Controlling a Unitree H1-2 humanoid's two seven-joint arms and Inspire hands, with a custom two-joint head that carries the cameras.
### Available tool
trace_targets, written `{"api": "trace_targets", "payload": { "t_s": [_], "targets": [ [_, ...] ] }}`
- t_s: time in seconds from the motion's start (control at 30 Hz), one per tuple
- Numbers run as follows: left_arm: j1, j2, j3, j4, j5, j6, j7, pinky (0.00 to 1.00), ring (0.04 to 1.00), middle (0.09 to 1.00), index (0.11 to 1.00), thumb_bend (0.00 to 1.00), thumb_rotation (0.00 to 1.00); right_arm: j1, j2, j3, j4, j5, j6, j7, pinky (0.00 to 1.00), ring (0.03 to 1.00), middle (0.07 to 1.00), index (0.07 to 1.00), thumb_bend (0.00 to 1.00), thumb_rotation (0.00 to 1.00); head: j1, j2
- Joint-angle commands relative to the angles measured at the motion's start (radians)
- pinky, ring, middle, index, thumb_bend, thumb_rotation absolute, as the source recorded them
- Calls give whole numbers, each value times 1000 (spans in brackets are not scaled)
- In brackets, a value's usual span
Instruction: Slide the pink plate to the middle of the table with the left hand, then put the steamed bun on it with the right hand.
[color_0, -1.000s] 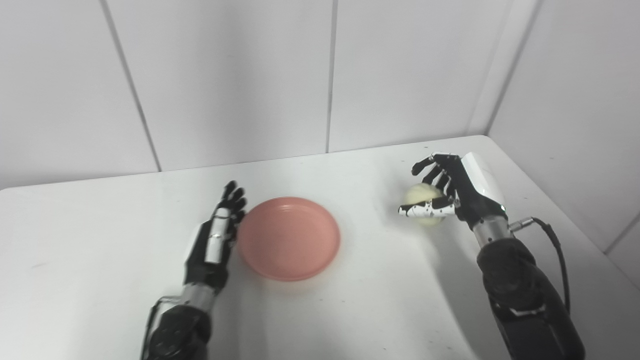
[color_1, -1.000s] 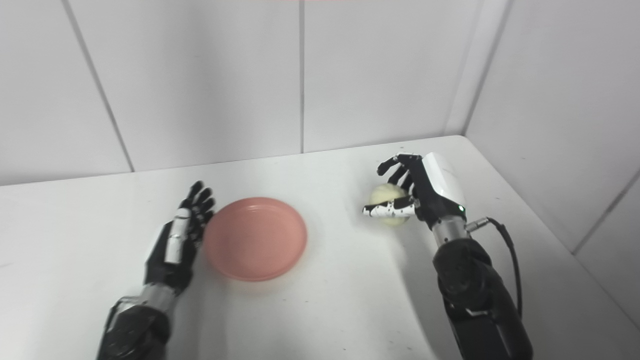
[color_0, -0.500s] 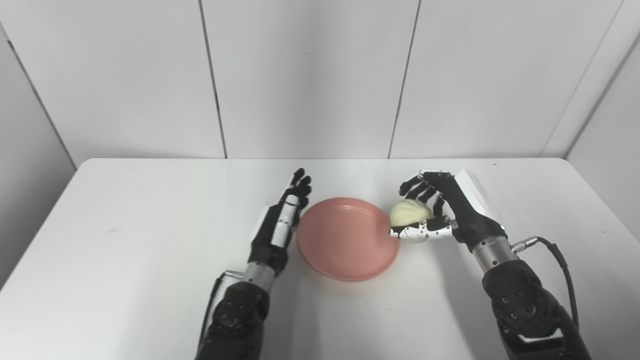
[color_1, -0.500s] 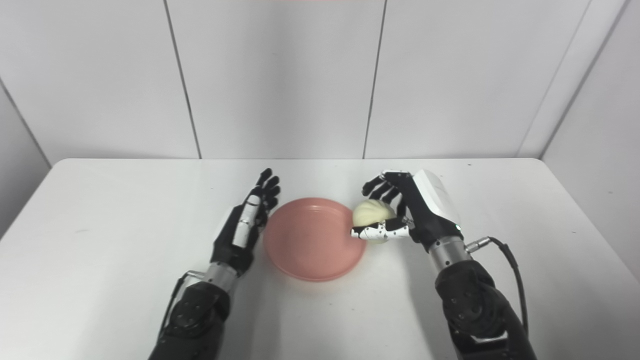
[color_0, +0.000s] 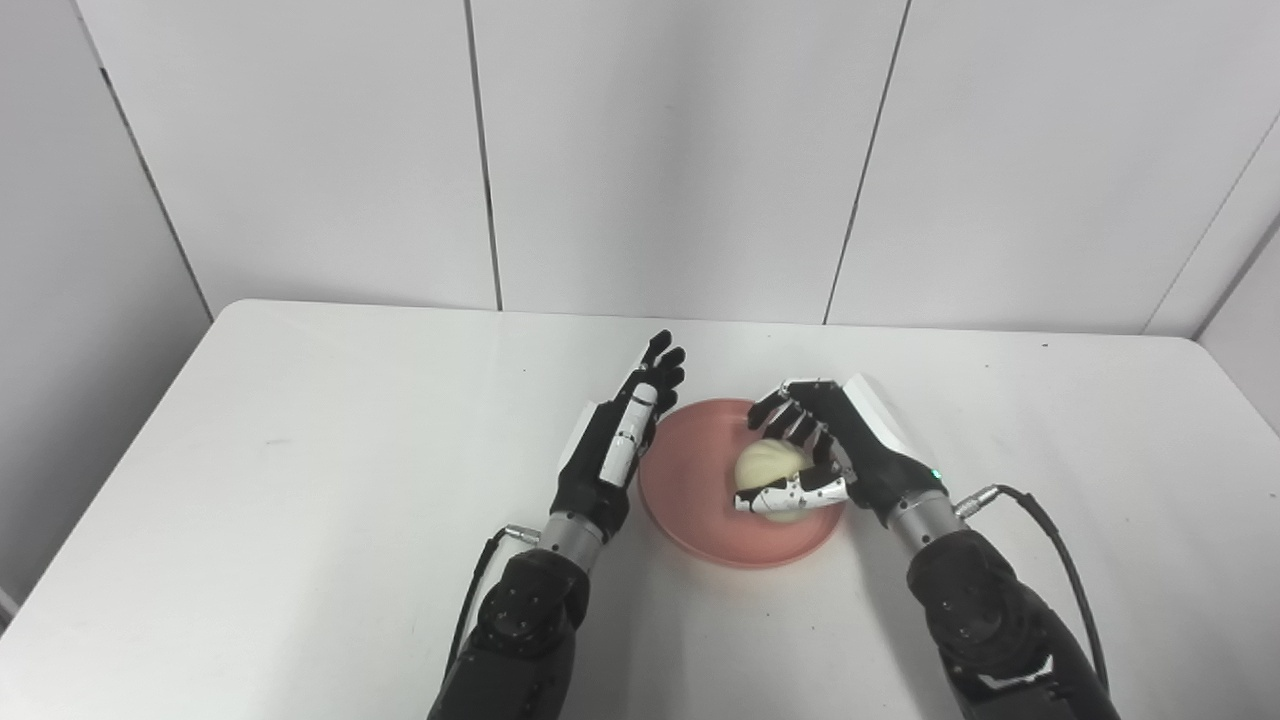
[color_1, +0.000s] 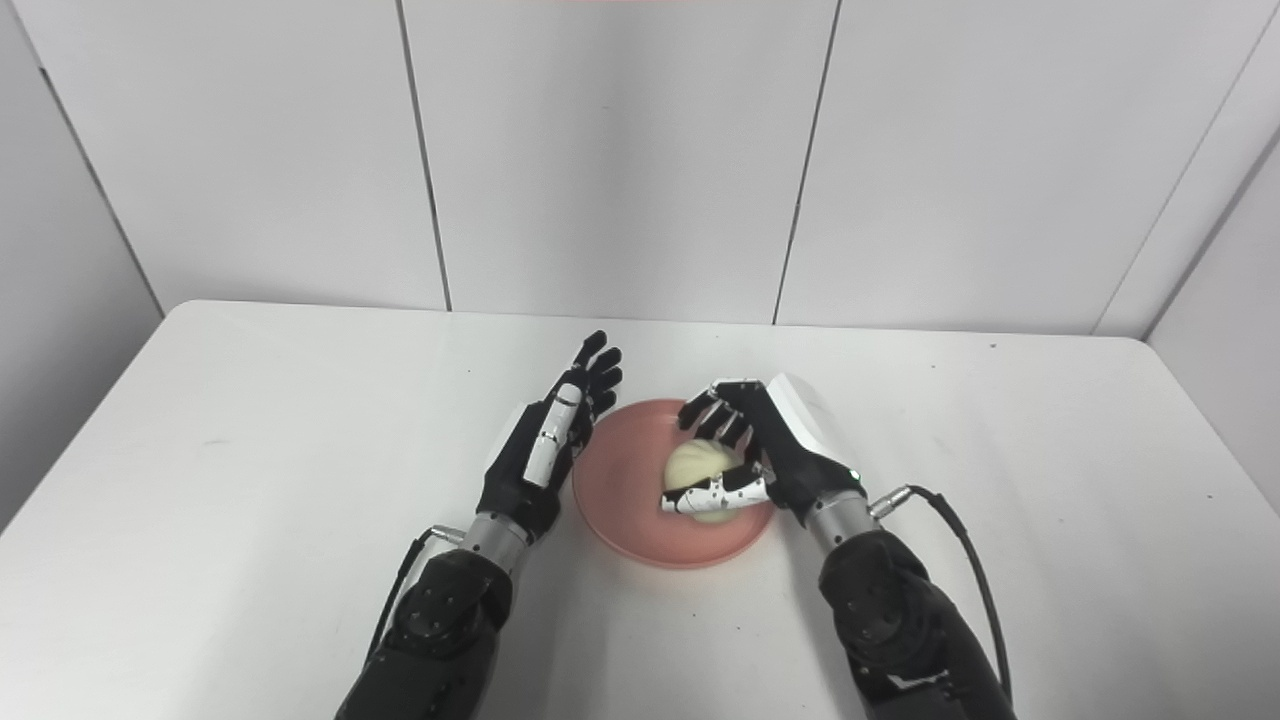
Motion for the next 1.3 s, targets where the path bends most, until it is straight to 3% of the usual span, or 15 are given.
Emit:
{"api": "trace_targets", "payload": {
  "t_s": [0.0,0.2,0.33,0.43,0.5,0.53,0.57,0.7,0.77,0.97,1.13,1.27],
  "targets": [
    [53,-9,-4,56,0,-25,-2,990,975,970,955,432,1000,-57,3,6,0,-11,-69,-34,249,366,471,515,509,0,-2,0],
    [57,-6,-5,46,6,-22,4,993,976,968,955,424,1000,-79,5,44,96,-76,-127,-99,230,351,461,518,507,0,-14,2],
    [60,-4,-6,37,8,-19,2,995,975,968,955,415,1000,-81,-3,56,138,-84,-187,-136,404,417,517,509,511,0,-17,7],
    [62,-3,-6,29,6,-14,-1,999,978,974,966,423,1000,-76,-14,60,154,-94,-234,-155,472,432,544,502,510,0,-18,9],
    [61,-5,-1,32,2,-27,2,1000,980,974,962,451,1000,-71,-24,62,158,-99,-255,-157,623,675,714,499,507,98,-18,9],
    [61,-6,0,30,3,-38,7,1000,983,974,961,465,1000,-69,-28,64,161,-101,-266,-158,682,752,767,658,551,116,-18,9],
    [63,-7,3,25,4,-47,12,1000,983,972,958,474,1000,-67,-30,64,163,-101,-275,-156,701,778,787,717,567,145,-17,10],
    [65,-8,21,1,-25,-80,3,1000,996,979,961,517,1000,-61,-38,71,160,-114,-278,-143,798,859,854,819,613,312,-18,13],
    [65,-7,26,-7,-24,-84,11,1000,998,980,962,519,1000,-58,-42,74,150,-118,-267,-128,826,876,869,832,620,345,-18,13],
    [62,-18,42,-22,9,-96,83,1000,985,970,950,423,1000,-47,-50,74,129,-106,-267,-94,969,962,948,910,683,470,-22,14],
    [67,-11,25,-19,51,-111,116,1000,985,973,957,468,1000,-36,-71,69,123,-85,-299,-69,998,997,990,929,691,520,-26,14],
    [71,-7,16,-25,86,-107,147,997,989,973,962,475,1000,-7,-69,17,142,-12,-344,-107,990,1000,1000,985,657,636,-31,21]
  ]
}}
